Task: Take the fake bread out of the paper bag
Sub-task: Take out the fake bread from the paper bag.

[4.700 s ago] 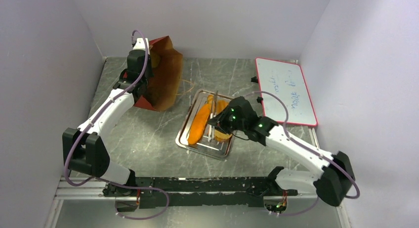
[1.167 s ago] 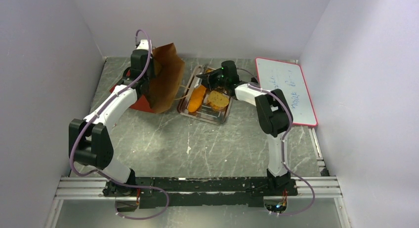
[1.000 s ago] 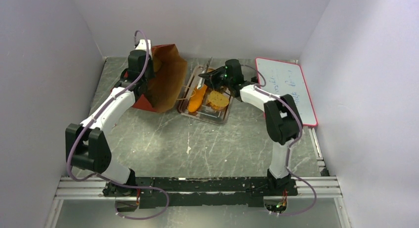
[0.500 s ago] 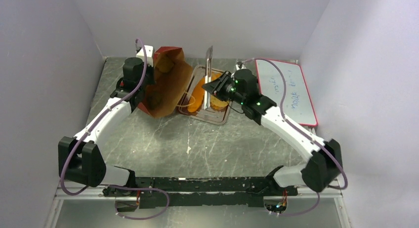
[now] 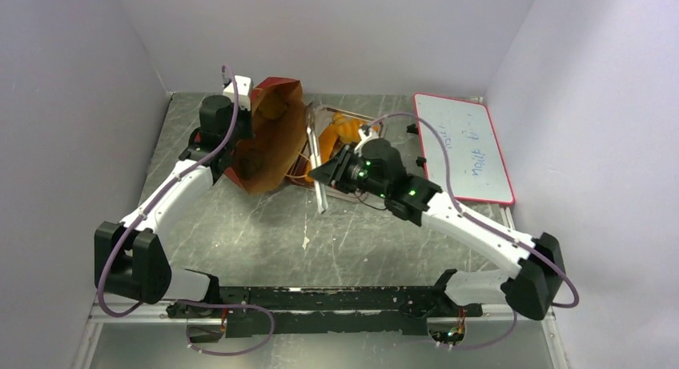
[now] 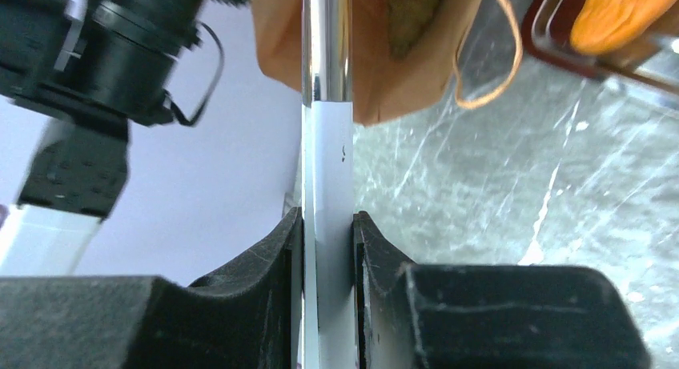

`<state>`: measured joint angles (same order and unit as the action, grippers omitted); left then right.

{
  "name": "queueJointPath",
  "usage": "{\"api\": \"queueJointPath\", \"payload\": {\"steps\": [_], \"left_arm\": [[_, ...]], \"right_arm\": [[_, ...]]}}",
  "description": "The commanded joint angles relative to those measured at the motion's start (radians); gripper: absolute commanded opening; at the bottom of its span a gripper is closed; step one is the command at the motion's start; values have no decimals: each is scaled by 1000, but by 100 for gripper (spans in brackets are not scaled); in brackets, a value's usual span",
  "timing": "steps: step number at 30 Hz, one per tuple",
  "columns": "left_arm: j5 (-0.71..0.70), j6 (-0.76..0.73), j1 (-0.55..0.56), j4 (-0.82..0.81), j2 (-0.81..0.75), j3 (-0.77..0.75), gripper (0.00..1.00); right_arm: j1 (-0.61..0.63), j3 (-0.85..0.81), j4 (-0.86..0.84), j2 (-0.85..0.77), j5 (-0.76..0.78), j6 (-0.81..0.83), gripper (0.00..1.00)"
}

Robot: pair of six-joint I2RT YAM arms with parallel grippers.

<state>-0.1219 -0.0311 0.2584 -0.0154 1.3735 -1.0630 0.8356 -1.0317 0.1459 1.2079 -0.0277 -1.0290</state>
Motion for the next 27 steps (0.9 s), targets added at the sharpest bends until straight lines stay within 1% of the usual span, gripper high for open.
{"api": "queueJointPath", "payload": {"steps": [1, 3, 6, 8, 11, 14, 16, 20, 24, 27], "left_arm": [[61, -7, 5, -89, -52, 28, 7], [69, -10, 7, -106, -64, 47, 7], [76, -10, 8, -130, -78, 72, 7], [84, -10, 8, -136, -80, 84, 7], [118, -16, 10, -157, -78, 99, 7], [132, -17, 13, -169, -69, 103, 7], [129, -15, 17, -172, -60, 101, 7], [112, -13, 27, -184, -52, 103, 7], [95, -10, 34, -190, -42, 104, 7], [91, -12, 42, -198, -36, 107, 7]], "right_arm": [[37, 25, -148, 84, -104, -77, 4], [48, 24, -166, 139, -140, -88, 5], [53, 25, -238, 213, -205, -129, 8], [61, 24, -250, 258, -225, -135, 10], [72, -6, -247, 319, -255, -134, 15], [74, -17, -271, 377, -320, -171, 21], [74, 1, -333, 415, -372, -227, 24], [77, 24, -480, 465, -446, -352, 27], [80, 92, -621, 478, -475, -502, 28], [86, 125, -706, 473, -470, -582, 30]]}}
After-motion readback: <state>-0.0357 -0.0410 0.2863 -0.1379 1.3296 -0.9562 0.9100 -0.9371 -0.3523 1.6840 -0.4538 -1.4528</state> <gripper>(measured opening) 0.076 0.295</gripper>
